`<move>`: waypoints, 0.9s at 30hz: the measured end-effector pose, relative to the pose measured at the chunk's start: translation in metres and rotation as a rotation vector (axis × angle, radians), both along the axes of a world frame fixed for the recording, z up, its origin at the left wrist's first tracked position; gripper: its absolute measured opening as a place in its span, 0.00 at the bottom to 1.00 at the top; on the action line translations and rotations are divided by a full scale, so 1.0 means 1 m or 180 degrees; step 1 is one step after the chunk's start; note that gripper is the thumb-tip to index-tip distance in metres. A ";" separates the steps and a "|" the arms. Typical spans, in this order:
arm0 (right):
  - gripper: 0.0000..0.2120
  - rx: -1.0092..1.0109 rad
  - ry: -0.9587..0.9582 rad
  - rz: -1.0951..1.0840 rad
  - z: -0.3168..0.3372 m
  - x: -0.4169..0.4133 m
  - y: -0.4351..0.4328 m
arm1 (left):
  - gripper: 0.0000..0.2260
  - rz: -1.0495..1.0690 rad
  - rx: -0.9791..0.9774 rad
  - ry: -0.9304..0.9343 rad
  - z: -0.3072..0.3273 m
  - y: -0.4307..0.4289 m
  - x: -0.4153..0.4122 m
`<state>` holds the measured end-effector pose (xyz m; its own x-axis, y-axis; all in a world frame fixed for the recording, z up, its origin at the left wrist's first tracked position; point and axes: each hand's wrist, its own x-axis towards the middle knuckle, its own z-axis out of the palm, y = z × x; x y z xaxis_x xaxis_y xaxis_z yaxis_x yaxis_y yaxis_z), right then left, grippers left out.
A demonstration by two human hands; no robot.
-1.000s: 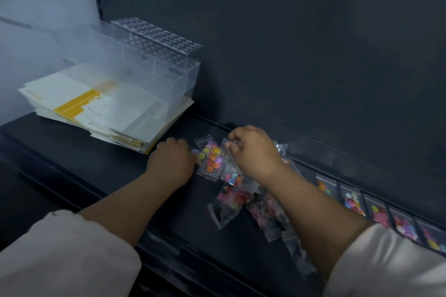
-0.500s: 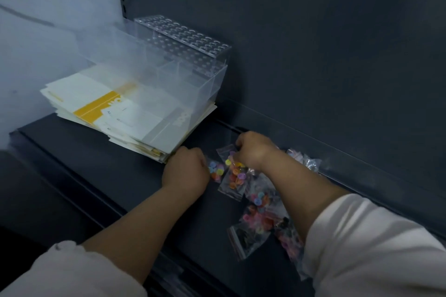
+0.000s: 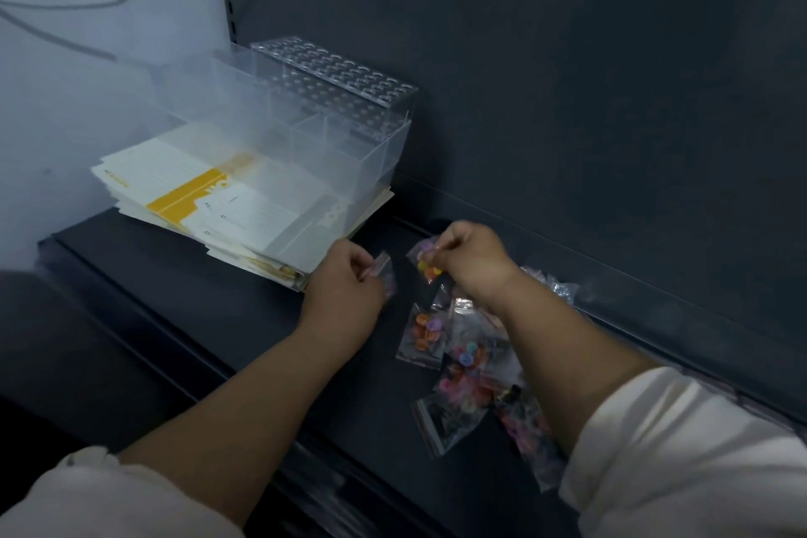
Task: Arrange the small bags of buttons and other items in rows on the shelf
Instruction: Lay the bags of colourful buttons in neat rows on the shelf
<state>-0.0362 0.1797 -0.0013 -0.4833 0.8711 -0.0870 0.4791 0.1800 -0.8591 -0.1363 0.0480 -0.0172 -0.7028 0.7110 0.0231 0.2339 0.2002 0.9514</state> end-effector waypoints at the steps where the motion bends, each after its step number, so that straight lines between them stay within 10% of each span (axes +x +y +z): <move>1: 0.12 -0.0010 0.0308 -0.0063 0.006 0.006 -0.003 | 0.07 0.0005 0.0096 -0.0056 0.006 -0.001 0.003; 11: 0.09 -0.1108 0.1341 -0.0622 0.046 0.132 -0.054 | 0.11 -0.0327 0.0472 -0.0682 0.041 -0.009 0.065; 27: 0.03 -0.1235 0.0301 -0.1390 0.009 0.346 -0.112 | 0.12 -0.1365 0.0161 -0.0920 0.040 -0.002 0.219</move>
